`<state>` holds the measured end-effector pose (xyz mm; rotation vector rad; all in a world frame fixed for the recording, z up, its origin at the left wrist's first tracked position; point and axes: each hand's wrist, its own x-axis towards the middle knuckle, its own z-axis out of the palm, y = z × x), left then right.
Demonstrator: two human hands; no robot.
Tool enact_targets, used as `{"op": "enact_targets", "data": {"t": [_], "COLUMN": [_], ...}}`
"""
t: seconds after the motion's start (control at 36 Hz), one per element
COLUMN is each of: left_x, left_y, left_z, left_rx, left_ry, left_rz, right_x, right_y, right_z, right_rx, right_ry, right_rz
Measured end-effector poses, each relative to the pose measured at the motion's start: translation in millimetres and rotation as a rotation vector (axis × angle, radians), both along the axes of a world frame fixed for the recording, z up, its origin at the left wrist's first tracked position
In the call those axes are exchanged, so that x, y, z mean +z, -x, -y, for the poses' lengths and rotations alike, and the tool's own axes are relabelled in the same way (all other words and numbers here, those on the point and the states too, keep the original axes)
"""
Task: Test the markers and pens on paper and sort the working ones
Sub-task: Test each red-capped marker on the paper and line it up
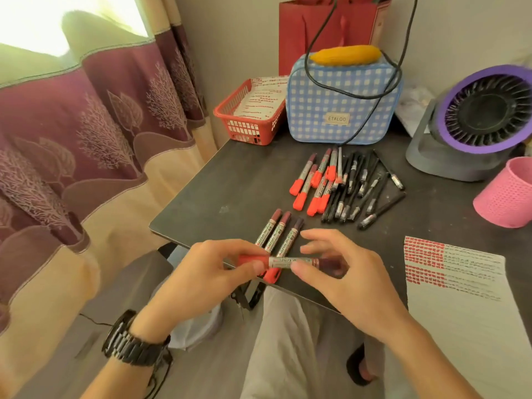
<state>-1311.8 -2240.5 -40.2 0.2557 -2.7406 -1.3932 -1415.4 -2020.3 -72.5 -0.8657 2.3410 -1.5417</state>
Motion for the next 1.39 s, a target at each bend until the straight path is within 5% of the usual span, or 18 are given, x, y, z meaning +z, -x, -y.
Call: {"op": "enact_targets", "data": {"t": [0.14, 0.25, 0.33, 0.64, 1.39], "left_x": [-17.2, -46.7, -66.2, -91.8, -94.2], "left_y": [1.3, 6.5, 11.6, 20.3, 17.9], "left_z": [27.5, 29.7, 17.7, -1.9, -4.5], "left_rx": [0.532, 0.717, 0.734, 0.744, 0.701], "left_ry": [0.011, 0.053, 0.074, 0.255, 0.122], "left_rz": [-0.2, -0.209, -0.196, -0.033, -0.112], "right_x": [-24.8, -48.0, -56.1, -55.0, -56.5], "right_y": [6.6, 7.9, 8.4, 8.6, 4.8], "right_z": [4.5, 0.4, 0.3, -1.3, 0.2], "right_rx": [-0.188, -0.193, -0.173, -0.14, -0.137], "right_ry": [-0.09, -0.386, -0.579, -0.63, -0.734], "right_rz": [-0.097, -0.209, -0.237, -0.232, -0.305]}}
